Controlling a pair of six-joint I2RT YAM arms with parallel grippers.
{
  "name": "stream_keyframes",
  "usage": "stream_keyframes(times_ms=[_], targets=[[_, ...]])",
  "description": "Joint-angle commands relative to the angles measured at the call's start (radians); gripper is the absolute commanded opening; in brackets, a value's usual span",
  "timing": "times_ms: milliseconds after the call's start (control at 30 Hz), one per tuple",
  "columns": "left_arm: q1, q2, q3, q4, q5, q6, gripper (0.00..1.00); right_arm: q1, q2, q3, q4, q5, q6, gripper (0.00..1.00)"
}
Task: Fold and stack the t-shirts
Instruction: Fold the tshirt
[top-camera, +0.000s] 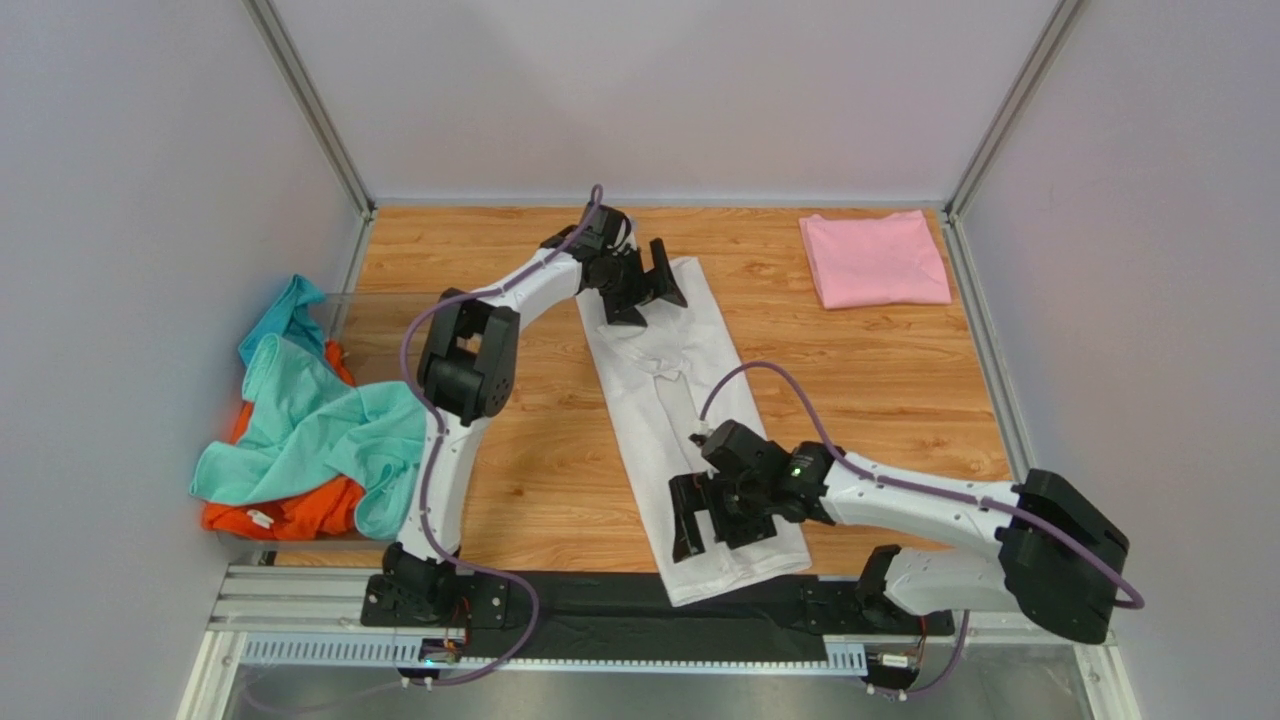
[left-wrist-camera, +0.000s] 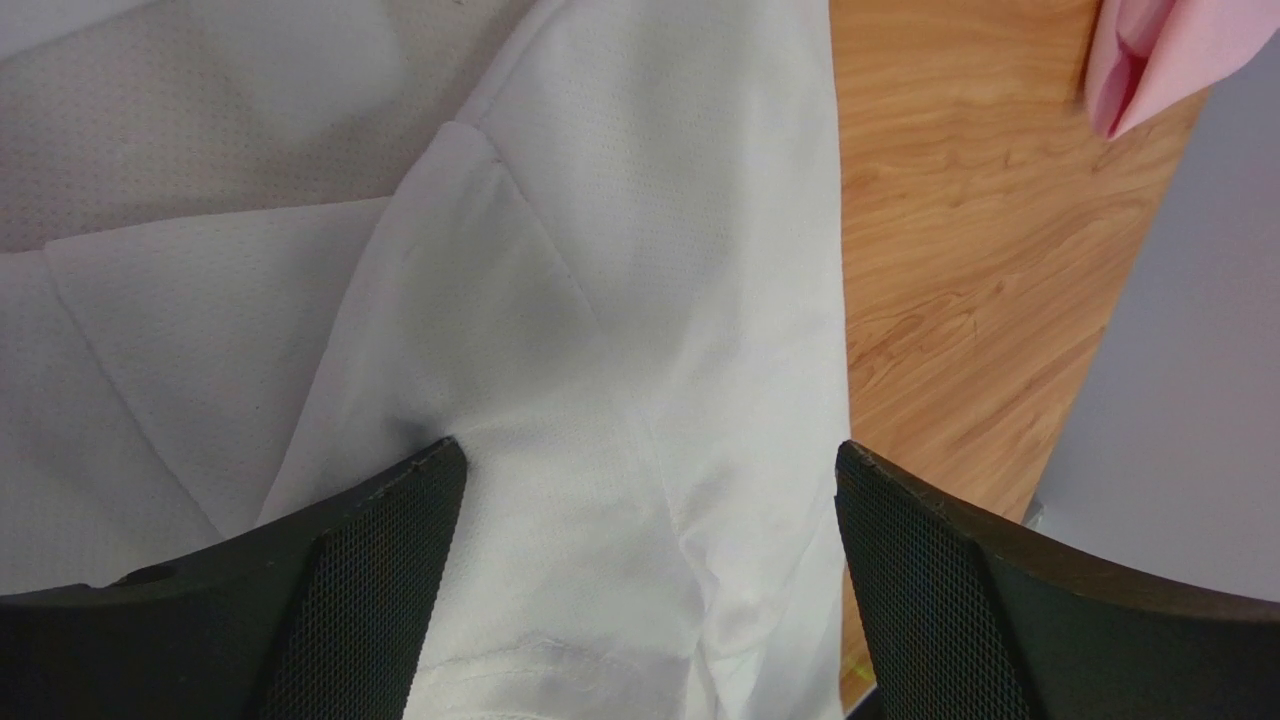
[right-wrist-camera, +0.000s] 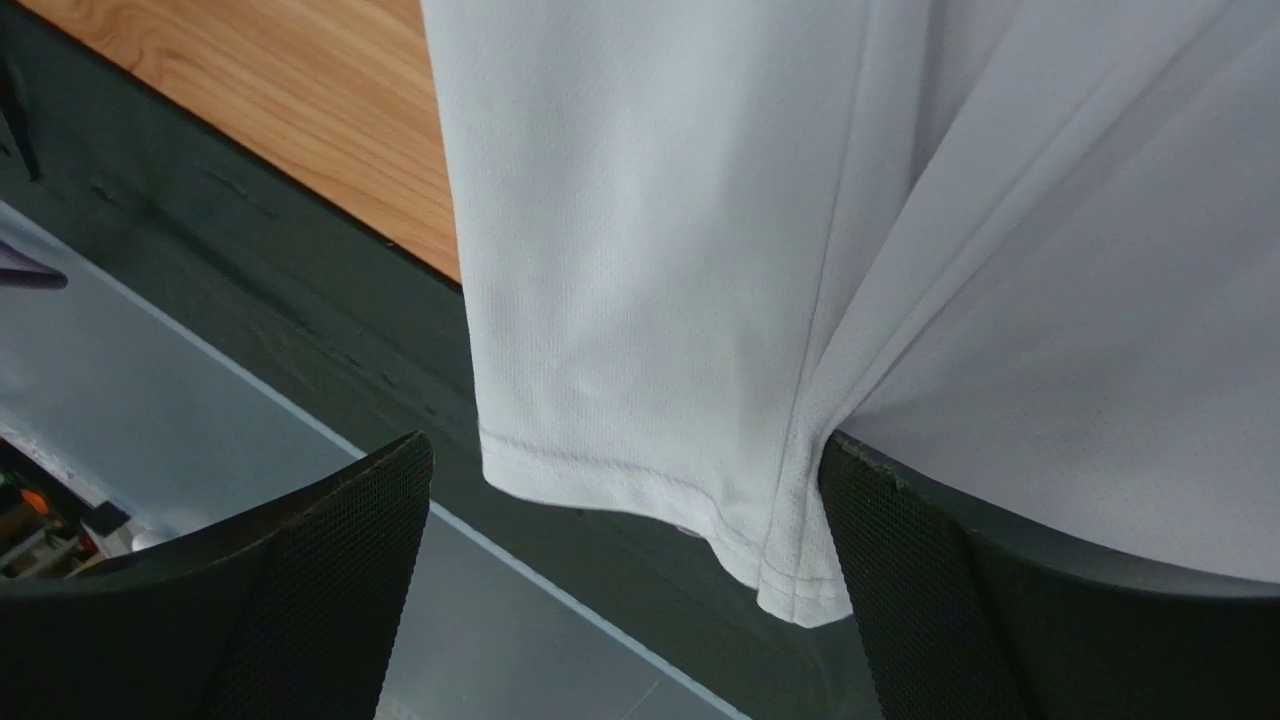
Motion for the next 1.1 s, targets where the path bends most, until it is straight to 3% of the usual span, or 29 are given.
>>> stream_keyframes(times_ms=[0, 167, 267, 700, 900, 1067], targets=[[-0.01, 0.126, 0.124, -0.098, 0.001, -0.002, 1.0, 0.071, 0.064, 0.107, 0.071, -0.02, -0.018, 1.0], [-0.011, 0.246, 0.334, -0.105, 0.067, -0.024, 1.0, 0.093, 0.08, 0.219, -0.027, 0.061, -0.076, 1.0], [-0.012, 0.276, 0.381, -0.09, 0.085, -0.024, 1.0, 0.093, 0.052, 0.267, -0.101, 0.164, -0.095, 1.0], [-0.014, -0.077, 0.413, -0.029, 0.049, 0.079, 1.0, 0.013, 0.001, 0.368, -0.192, 0.293, -0.152, 1.0], [-0.017, -0.35, 0.188, -0.027, 0.058, 0.131, 1.0, -0.022, 0.055, 0.419, -0.202, 0.359, -0.161, 1.0], [-0.017, -0.693, -0.254, 0.042, -0.072, 0.159, 1.0, -0.09, 0.197, 0.489, -0.17, 0.377, -0.194, 1.0]])
